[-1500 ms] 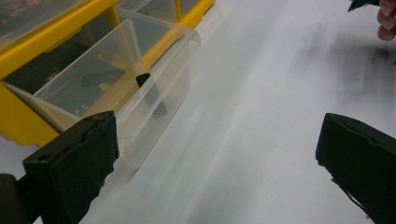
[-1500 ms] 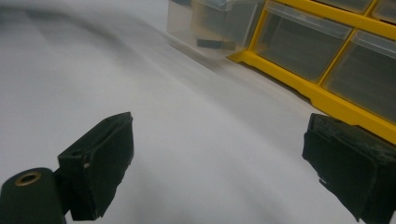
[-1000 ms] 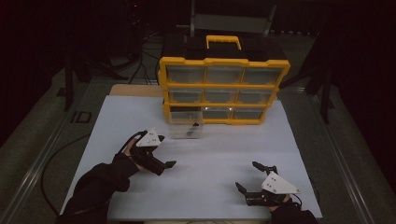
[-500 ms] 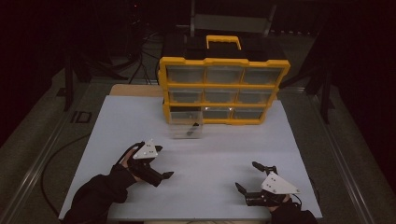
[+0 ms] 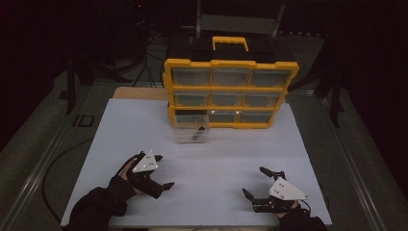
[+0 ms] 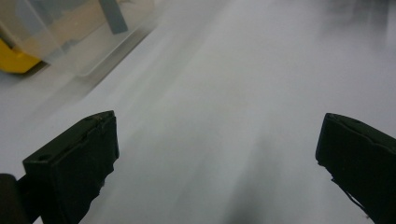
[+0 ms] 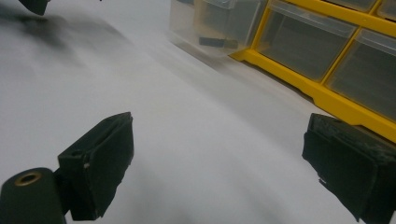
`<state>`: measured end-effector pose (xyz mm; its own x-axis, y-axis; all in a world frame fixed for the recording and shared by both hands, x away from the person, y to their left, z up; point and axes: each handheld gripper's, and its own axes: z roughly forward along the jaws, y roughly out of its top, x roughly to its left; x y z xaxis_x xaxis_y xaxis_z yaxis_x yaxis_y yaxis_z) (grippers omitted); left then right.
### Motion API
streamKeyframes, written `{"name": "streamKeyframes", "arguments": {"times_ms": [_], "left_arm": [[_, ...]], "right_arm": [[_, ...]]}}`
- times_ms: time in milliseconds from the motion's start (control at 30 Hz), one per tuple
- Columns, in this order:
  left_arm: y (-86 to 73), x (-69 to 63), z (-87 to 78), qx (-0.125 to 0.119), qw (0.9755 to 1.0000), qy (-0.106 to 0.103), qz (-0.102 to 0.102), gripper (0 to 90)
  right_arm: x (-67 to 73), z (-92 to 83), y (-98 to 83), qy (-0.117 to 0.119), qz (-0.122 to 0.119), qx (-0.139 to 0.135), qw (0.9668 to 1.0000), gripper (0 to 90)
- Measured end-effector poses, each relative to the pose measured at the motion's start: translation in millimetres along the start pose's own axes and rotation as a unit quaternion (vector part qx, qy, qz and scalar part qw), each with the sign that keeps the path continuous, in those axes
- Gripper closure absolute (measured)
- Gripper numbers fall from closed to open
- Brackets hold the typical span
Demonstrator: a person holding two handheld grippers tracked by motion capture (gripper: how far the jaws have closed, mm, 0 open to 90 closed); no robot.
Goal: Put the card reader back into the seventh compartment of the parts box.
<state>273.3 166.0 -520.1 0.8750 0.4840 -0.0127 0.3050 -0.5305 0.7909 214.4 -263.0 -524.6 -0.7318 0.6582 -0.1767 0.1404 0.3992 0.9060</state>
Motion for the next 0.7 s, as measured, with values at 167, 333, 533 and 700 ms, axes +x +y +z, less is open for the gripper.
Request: {"name": "streamKeyframes", "arguments": {"times_ms": [167,333,533,700], "left_arm": [[-6.7,-1.5,-2.5,-0.002,1.0,-0.002,0.004,0.0],[-11.5,-2.0,-6.6,-0.003,1.0,0.001,0.004,0.0],[-15.5,-1.3,-8.2,-0.001,1.0,0.001,0.002,0.0],[-17.0,1.0,-10.5,-0.006,0.9999,0.009,-0.004,0.0]], "right_arm": [[0.0,0.3,-0.1,-0.001,0.001,0.001,1.0,8.9],[-0.2,-0.1,-0.3,-0.002,0.003,0.0,1.0,8.9],[-0.2,0.8,-0.8,-0.001,0.002,0.001,1.0,8.9],[-0.2,0.9,-1.2,0.001,0.002,0.003,1.0,8.9]]}}
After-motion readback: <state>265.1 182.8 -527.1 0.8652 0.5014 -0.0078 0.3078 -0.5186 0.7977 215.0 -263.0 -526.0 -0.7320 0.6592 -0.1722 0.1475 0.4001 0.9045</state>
